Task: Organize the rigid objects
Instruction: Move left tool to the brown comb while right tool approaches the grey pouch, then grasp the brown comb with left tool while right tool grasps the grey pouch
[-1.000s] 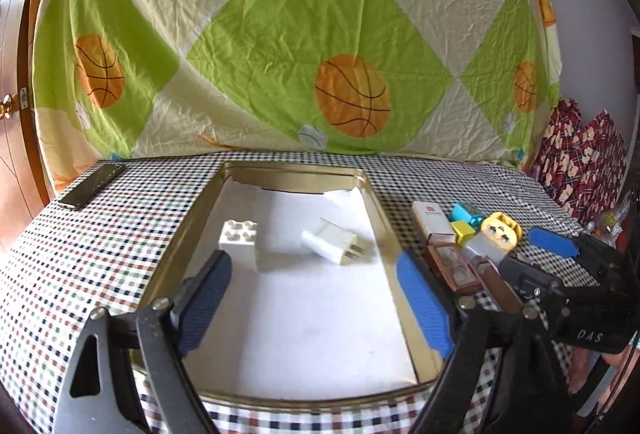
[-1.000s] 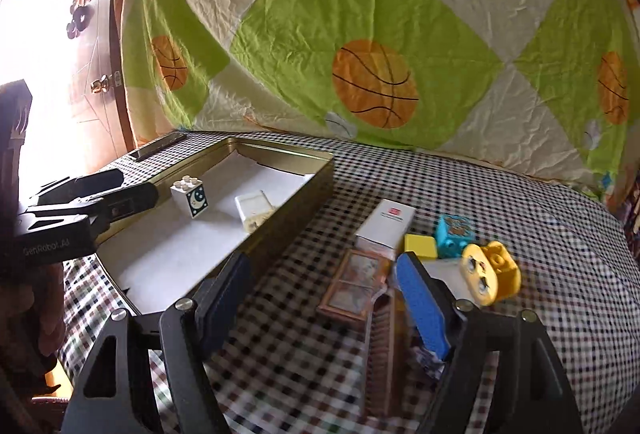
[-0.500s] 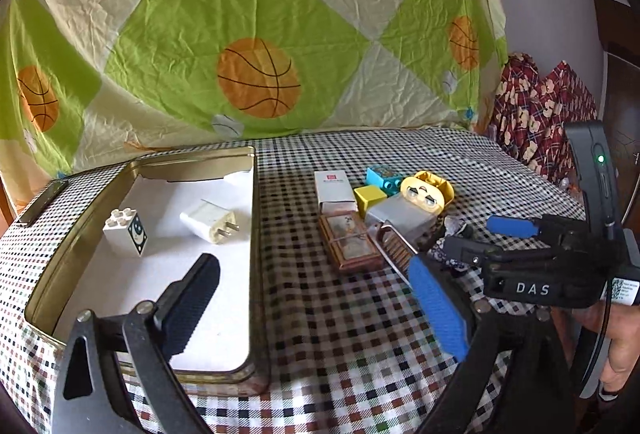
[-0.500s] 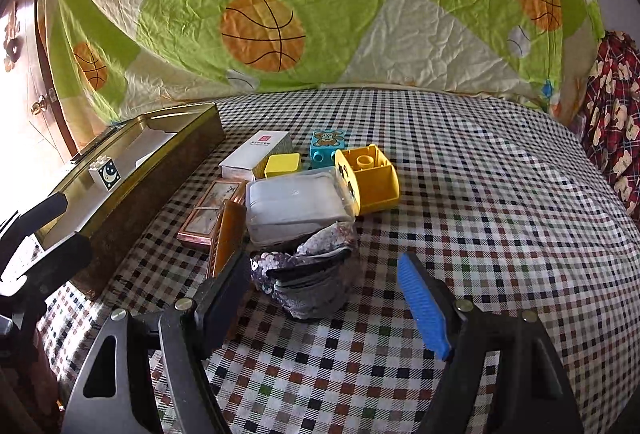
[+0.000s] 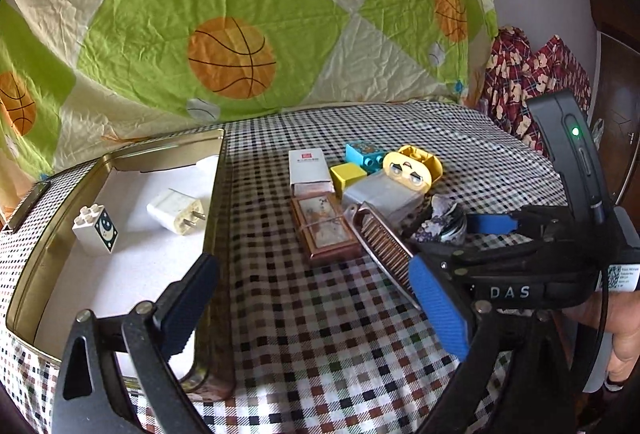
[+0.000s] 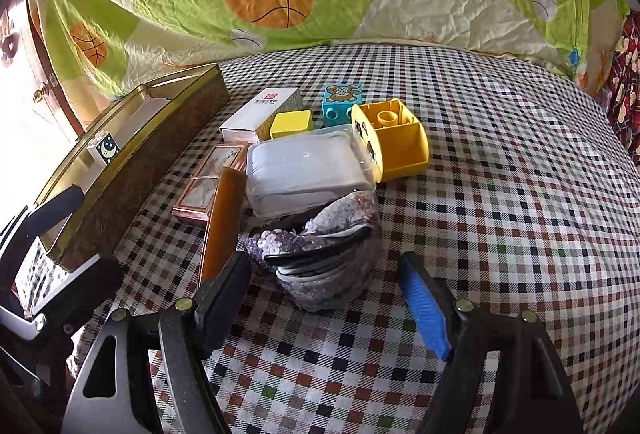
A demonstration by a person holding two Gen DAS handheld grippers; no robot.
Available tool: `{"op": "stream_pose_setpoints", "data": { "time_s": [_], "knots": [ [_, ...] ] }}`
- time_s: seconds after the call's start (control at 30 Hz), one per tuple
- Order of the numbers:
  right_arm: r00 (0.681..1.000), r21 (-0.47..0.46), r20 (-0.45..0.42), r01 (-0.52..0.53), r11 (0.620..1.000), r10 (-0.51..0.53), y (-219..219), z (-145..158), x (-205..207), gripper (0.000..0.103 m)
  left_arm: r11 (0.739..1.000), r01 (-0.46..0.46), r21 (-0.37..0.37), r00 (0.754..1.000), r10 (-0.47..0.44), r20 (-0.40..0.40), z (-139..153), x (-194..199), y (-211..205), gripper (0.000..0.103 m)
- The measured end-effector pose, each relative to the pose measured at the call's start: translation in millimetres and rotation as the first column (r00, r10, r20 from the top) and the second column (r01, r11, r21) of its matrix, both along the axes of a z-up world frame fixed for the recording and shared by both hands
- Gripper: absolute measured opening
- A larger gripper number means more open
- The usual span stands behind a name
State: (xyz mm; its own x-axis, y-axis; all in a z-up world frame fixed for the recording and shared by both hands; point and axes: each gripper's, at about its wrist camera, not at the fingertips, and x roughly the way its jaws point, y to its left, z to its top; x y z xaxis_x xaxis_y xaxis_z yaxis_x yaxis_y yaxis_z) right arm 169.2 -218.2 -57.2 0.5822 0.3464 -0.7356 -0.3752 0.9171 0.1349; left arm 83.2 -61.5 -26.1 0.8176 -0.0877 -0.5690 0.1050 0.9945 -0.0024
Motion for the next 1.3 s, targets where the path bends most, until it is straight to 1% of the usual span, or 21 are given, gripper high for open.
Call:
{"op": "stream_pose_setpoints", "data": {
  "time_s": [0.13, 0.17, 0.2, 0.27, 0.33, 0.37, 0.4, 0.47, 0.63, 0.8, 0.83, 0.87, 0.93, 1.0, 1.03, 1.1, 1.13, 1.23, 1.27, 1.3],
  "knots": [
    [1.000, 0.007, -0.007, -0.005, 1.000, 0.005, 0, 1, 3, 0.077, 1.000, 0.001, -0.002, 1.000, -0.001, -0.009, -1, 1, 0, 0.097],
    [1.000, 0.008, -0.007, -0.011, 1.000, 0.011, 1, 1, 2, 0.075, 1.000, 0.004, -0.004, 1.000, -0.004, -0.013, -1, 2, -1, 0.097],
    [1.000, 0.007, -0.003, -0.016, 1.000, 0.016, 2, 2, 3, 0.066, 1.000, 0.007, -0.007, 1.000, -0.007, -0.016, -1, 3, -1, 0.097],
    [1.000, 0.017, -0.002, -0.027, 0.999, 0.027, 3, 2, 2, 0.064, 1.000, 0.012, -0.009, 1.000, -0.012, -0.019, -1, 4, -3, 0.097],
    [0.999, 0.030, 0.008, -0.036, 0.999, 0.035, 2, 2, -2, 0.058, 1.000, 0.015, -0.009, 1.000, -0.016, -0.018, 0, 4, -5, 0.097],
    [0.999, 0.028, 0.017, -0.034, 0.999, 0.033, 2, 2, -4, 0.058, 1.000, 0.016, -0.009, 1.000, -0.017, -0.016, 0, 4, -7, 0.097],
    [0.999, 0.029, 0.030, -0.030, 0.999, 0.029, 1, 3, -7, 0.054, 1.000, 0.018, -0.009, 1.000, -0.018, -0.016, 0, 5, -8, 0.097],
    [0.998, 0.032, 0.060, -0.008, 0.999, 0.006, -2, 6, -11, 0.051, 1.000, 0.023, -0.007, 1.000, -0.023, -0.016, 0, 5, -12, 0.097],
    [0.999, 0.054, 0.036, -0.005, 0.999, 0.003, -9, 4, -8, 0.051, 0.999, 0.033, 0.012, 0.999, -0.032, -0.023, -1, 7, -20, 0.097],
    [0.998, -0.017, 0.057, 0.029, 0.999, -0.028, -21, 3, -20, 0.051, 0.999, 0.034, -0.017, 0.998, -0.034, -0.054, -3, 13, -19, 0.097],
    [0.997, -0.025, 0.062, 0.045, 0.999, -0.043, -25, 3, -21, 0.051, 0.999, 0.037, -0.019, 0.997, -0.038, -0.060, -4, 14, -20, 0.097],
    [0.997, -0.009, 0.058, 0.056, 0.998, -0.055, -30, 2, -22, 0.052, 0.999, 0.042, -0.021, 0.997, -0.043, -0.065, -4, 15, -22, 0.097],
    [0.996, 0.038, 0.047, 0.068, 0.997, -0.070, -39, 3, -21, 0.056, 0.998, 0.059, -0.020, 0.995, -0.060, -0.078, -6, 17, -28, 0.097],
    [0.997, 0.042, 0.041, 0.066, 0.997, -0.068, -40, 3, -19, 0.076, 0.996, 0.085, 0.002, 0.990, -0.084, -0.111, -9, 22, -36, 0.097],
    [0.996, 0.023, 0.048, 0.070, 0.997, -0.071, -38, 4, -18, 0.078, 0.996, 0.090, 0.005, 0.989, -0.089, -0.122, -10, 24, -39, 0.096],
    [0.995, -0.013, 0.062, 0.075, 0.997, -0.074, -35, 5, -13, 0.079, 0.994, 0.103, -0.023, 0.984, -0.105, -0.145, -12, 29, -39, 0.096],
    [0.996, -0.013, 0.053, 0.072, 0.997, -0.072, -35, 4, -9, 0.079, 0.994, 0.103, -0.030, 0.981, -0.106, -0.162, -14, 32, -39, 0.096],
    [0.998, 0.032, 0.007, 0.055, 0.998, -0.055, -38, 0, 2, 0.079, 0.992, 0.112, -0.061, 0.973, -0.122, -0.195, -17, 38, -38, 0.093],
    [0.999, 0.045, 0.008, 0.049, 0.998, -0.049, -39, 0, 3, 0.075, 0.991, 0.110, -0.070, 0.971, -0.123, -0.204, -18, 39, -37, 0.091],
    [0.999, 0.048, 0.007, 0.046, 0.998, -0.047, -39, 0, 3, 0.067, 0.991, 0.109, -0.079, 0.969, -0.124, -0.212, -20, 40, -36, 0.089]
  ]
}}
